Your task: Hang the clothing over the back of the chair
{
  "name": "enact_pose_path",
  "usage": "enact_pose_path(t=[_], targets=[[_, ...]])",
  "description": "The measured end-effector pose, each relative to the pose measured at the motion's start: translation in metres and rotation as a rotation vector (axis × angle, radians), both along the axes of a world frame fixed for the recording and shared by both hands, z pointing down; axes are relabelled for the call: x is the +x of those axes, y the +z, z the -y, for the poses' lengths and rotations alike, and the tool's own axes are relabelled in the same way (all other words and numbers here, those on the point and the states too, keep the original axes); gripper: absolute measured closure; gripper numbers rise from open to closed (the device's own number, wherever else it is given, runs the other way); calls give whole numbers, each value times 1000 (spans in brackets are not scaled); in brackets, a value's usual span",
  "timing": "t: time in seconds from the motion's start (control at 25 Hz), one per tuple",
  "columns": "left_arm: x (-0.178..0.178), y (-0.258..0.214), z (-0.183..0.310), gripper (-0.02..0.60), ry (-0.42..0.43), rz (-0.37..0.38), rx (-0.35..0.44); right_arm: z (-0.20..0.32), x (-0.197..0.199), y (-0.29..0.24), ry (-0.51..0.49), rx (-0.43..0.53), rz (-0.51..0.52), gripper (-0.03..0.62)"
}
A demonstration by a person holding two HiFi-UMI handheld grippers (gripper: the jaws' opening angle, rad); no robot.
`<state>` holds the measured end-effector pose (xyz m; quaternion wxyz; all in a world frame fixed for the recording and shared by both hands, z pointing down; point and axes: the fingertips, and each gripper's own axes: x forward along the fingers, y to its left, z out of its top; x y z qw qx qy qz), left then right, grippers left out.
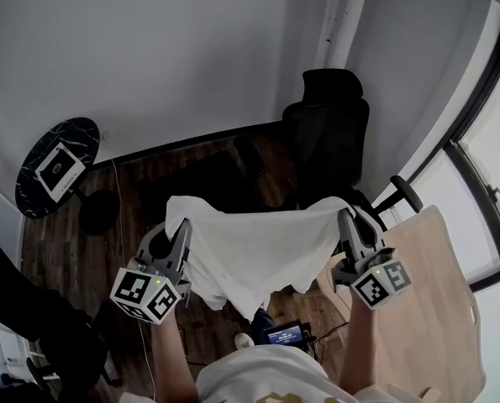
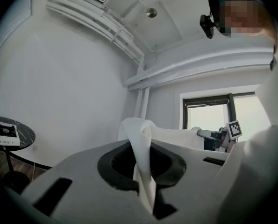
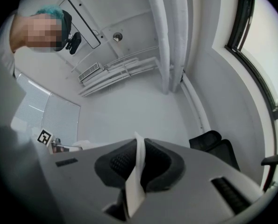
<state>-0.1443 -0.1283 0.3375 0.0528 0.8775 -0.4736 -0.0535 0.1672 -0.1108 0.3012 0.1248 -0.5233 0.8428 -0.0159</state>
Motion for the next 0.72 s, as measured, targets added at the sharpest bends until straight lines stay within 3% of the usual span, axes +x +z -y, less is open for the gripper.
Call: enact_pose_path(t=[0.72], targets=[[-7,-45,70,541,10,-30,16,69,-5,-73,11,126,-74,557]])
